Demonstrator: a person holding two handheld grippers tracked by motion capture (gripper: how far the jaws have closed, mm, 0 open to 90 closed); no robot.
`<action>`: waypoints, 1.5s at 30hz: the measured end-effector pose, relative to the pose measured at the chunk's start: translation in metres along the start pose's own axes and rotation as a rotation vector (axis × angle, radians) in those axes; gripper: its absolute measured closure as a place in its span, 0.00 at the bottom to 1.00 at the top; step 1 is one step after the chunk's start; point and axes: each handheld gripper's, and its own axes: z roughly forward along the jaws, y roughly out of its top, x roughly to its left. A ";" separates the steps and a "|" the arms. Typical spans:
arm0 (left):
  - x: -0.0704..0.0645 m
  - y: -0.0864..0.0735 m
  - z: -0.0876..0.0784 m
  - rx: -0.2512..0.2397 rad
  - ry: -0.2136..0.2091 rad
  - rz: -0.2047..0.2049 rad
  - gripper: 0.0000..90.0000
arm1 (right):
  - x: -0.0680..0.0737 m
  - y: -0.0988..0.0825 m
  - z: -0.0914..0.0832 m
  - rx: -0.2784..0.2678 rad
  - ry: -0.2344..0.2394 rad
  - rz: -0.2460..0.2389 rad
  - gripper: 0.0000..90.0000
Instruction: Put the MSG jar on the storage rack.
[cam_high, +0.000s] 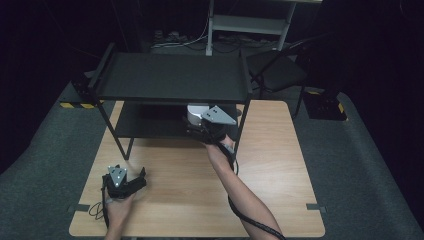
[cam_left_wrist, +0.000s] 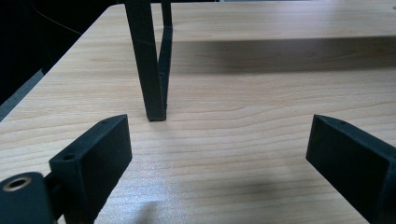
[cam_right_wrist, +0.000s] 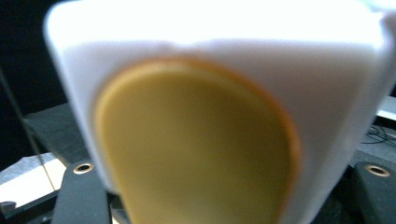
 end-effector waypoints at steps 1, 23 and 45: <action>0.000 0.000 0.000 0.000 0.000 0.000 0.08 | 0.001 -0.001 0.002 -0.001 -0.007 0.002 0.34; -0.001 0.000 0.000 0.000 0.004 0.003 0.08 | 0.002 -0.009 0.014 -0.015 -0.045 0.018 0.29; -0.003 0.001 0.001 0.002 0.020 0.003 0.07 | -0.001 -0.076 -0.097 -0.063 0.003 -0.112 0.15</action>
